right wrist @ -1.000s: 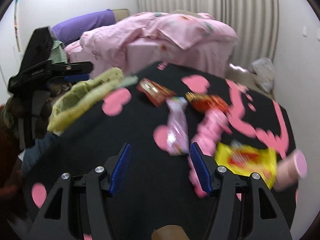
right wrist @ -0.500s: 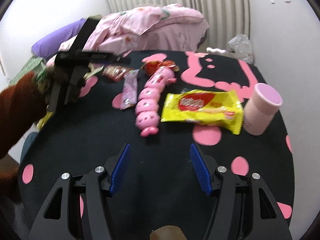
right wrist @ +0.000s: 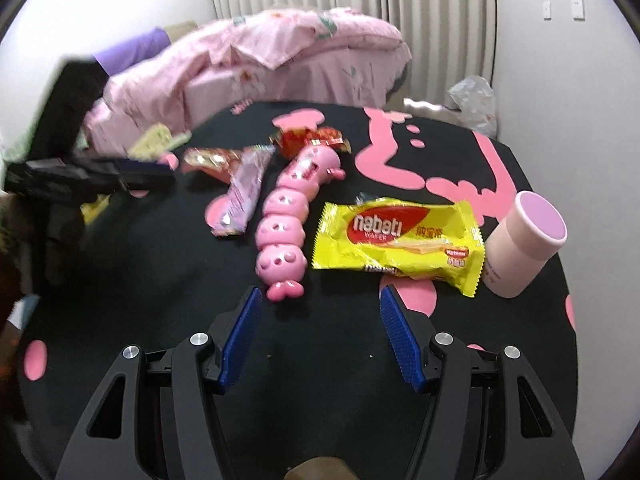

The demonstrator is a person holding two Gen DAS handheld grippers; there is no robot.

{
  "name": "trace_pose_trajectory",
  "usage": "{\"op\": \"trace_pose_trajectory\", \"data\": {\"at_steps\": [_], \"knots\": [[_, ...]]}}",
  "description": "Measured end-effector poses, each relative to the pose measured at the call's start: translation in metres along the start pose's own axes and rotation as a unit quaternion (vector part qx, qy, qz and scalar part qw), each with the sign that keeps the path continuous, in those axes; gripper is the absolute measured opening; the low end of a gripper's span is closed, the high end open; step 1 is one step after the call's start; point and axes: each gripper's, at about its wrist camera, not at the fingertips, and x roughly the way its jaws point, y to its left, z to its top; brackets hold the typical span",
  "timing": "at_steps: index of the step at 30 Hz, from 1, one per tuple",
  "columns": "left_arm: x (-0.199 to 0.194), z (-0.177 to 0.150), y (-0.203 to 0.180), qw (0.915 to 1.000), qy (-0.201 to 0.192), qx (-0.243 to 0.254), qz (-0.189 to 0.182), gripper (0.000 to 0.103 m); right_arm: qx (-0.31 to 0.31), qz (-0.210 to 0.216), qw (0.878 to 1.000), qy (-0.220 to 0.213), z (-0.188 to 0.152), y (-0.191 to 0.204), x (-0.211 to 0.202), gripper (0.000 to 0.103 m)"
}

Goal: Collect trash
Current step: 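Move both tools back over the table toward the remaining snacks, then grasp the red snack bag with the left tool while the right tool grasps the yellow Nabati wafer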

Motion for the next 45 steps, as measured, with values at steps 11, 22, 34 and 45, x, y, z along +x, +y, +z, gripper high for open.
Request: {"op": "trace_pose_trajectory", "data": {"at_steps": [11, 22, 34, 45], "knots": [[0.075, 0.033, 0.022, 0.9932, 0.093, 0.041, 0.057, 0.07, 0.014, 0.022, 0.999, 0.032, -0.018, 0.002, 0.003, 0.058], [0.006, -0.006, -0.002, 0.9977, 0.045, -0.035, 0.037, 0.032, 0.048, 0.027, 0.998, 0.037, -0.024, -0.004, 0.001, 0.058], [-0.038, -0.06, -0.009, 0.9877, 0.016, -0.154, 0.026, 0.053, 0.202, -0.058, 0.977, 0.022, 0.033, -0.051, 0.045, 0.042], [-0.061, -0.067, -0.009, 0.989, -0.004, -0.145, 0.025, 0.062, 0.103, -0.136, 0.984, 0.048, -0.005, -0.057, 0.008, 0.038]]}}
